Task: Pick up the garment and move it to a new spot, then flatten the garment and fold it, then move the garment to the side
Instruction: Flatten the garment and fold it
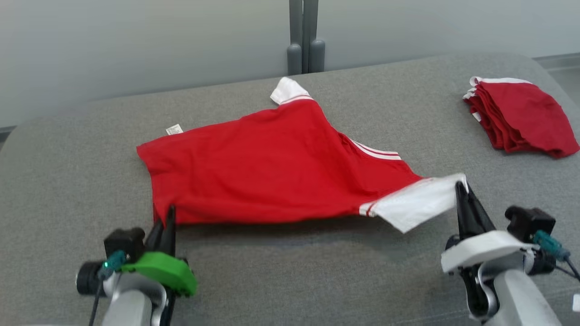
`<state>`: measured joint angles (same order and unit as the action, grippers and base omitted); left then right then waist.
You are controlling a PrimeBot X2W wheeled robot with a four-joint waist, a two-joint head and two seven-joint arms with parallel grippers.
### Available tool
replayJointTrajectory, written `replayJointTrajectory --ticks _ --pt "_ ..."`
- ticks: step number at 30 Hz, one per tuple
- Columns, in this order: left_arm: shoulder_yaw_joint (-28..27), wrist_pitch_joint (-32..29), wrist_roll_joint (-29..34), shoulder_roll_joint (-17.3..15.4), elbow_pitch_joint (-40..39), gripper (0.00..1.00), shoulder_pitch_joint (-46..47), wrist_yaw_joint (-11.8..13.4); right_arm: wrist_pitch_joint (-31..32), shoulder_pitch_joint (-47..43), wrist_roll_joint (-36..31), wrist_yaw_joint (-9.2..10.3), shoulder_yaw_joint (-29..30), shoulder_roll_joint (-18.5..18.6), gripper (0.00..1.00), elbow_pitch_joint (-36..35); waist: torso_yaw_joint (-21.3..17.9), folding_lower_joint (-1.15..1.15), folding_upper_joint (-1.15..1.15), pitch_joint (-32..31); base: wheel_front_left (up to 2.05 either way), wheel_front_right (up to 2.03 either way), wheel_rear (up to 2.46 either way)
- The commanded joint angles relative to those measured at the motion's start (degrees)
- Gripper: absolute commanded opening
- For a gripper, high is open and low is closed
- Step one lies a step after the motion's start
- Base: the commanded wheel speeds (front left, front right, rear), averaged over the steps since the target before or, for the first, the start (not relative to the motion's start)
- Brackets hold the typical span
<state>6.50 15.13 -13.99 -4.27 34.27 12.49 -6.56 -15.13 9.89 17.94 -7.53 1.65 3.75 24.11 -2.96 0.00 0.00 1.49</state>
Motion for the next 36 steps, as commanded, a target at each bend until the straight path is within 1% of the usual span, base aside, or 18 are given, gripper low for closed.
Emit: replayJointTrajectory --ticks 1,4,7,9,13,15,16,17,18,20,22,25,27,29,30,31,33,36 --pt "0.2 0.0 0.4 -0.7 -0.2 0.0 2.7 -0.2 0.0 1.7 0.3 0.09 -0.2 0.0 0.0 -0.8 0.1 0.0 0.0 6.4 0.0 0.0 0.0" --pt "2.6 0.0 1.6 -2.7 1.0 0.0 11.2 -0.7 0.0 7.4 0.8 0.09 -0.9 -0.1 0.0 -2.3 0.4 0.0 0.0 11.7 0.0 0.0 0.0" --pt "6.9 -0.9 2.0 -4.9 3.9 0.0 21.5 -0.9 0.0 14.7 0.7 0.06 -3.3 -0.1 0.0 -0.7 0.7 0.0 0.0 17.0 0.0 0.0 0.0" --pt "9.6 -1.6 1.2 -6.7 5.2 0.0 29.8 -0.9 0.0 22.1 -0.3 0.06 -4.5 1.0 0.0 0.4 0.6 0.0 0.0 20.9 0.0 0.0 0.0" --pt "14.3 -3.0 1.6 -10.7 8.8 0.0 45.8 -0.9 0.0 38.9 -1.1 0.06 -4.8 2.0 0.0 4.7 0.6 0.0 0.0 26.4 0.0 0.0 0.0" --pt "15.5 -3.2 2.2 -12.1 11.4 0.0 52.9 -0.9 0.0 47.3 -3.5 0.07 -5.8 4.1 0.0 7.4 0.9 0.0 0.0 26.9 0.0 0.0 0.0" --pt "16.0 -3.3 2.8 -12.9 12.6 0.0 56.6 -0.9 0.0 51.6 -4.4 0.1 -5.2 5.1 0.0 9.2 0.9 0.0 0.0 27.0 0.0 0.0 0.0" --pt "16.0 -2.9 3.1 -13.7 13.6 0.0 60.5 -0.9 0.0 56.1 -6.9 0.09 -5.8 6.3 0.0 10.2 0.9 0.0 0.0 26.9 0.0 0.0 0.0" --pt "16.6 -2.3 4.7 -14.2 13.7 0.0 64.4 -0.7 0.0 60.1 -7.8 0.11 -4.6 6.7 0.0 11.1 1.1 0.0 0.0 26.8 0.0 0.0 0.0" --pt "17.1 -1.2 6.3 -14.2 14.5 0.0 70.3 0.2 0.0 67.2 -12.6 0.1 -3.1 9.5 0.0 12.3 1.8 0.0 0.0 26.1 0.0 0.0 0.0" --pt "16.6 -0.4 7.1 -14.0 14.5 0.0 74.7 1.8 0.0 72.6 -16.4 0.1 -0.1 11.0 0.0 12.0 2.3 0.0 0.0 25.0 0.0 0.0 0.0" --pt "16.5 0.0 8.0 -14.6 13.8 0.0 79.0 2.6 0.0 77.6 -21.5 0.1 3.2 11.4 0.0 12.3 2.1 0.0 0.0 24.4 0.0 0.0 0.0" --pt "16.2 0.0 8.0 -14.6 13.1 0.0 79.5 2.7 0.0 78.9 -22.6 0.1 4.0 11.4 0.0 12.3 2.0 0.0 0.0 24.6 0.0 0.0 0.0" --pt "15.6 -0.1 7.4 -15.0 12.2 0.0 78.7 2.6 0.0 79.5 -24.5 0.1 5.1 10.5 0.0 13.6 1.5 0.0 0.0 25.9 0.0 0.0 0.0" --pt "15.0 -0.1 6.8 -15.8 12.4 0.0 76.0 2.2 0.0 78.9 -24.5 0.1 5.0 9.0 0.0 14.8 1.0 0.0 0.0 27.7 0.0 0.0 0.0" --pt "14.6 -0.1 6.5 -16.2 12.4 0.0 76.1 1.9 0.0 78.7 -24.1 0.1 4.7 8.7 0.0 15.1 0.7 0.0 0.0 29.0 0.0 0.0 0.0" --pt "14.4 0.0 5.6 -16.5 13.1 0.0 73.2 1.4 0.0 77.7 -23.0 0.11 4.4 8.6 0.0 15.6 0.2 0.0 0.0 31.7 0.0 0.0 0.0" --pt "12.8 0.0 4.3 -16.6 12.9 0.0 69.1 1.4 0.0 74.4 -20.5 0.11 4.7 8.6 0.0 14.9 -0.3 0.0 0.0 35.4 0.0 0.0 0.0"
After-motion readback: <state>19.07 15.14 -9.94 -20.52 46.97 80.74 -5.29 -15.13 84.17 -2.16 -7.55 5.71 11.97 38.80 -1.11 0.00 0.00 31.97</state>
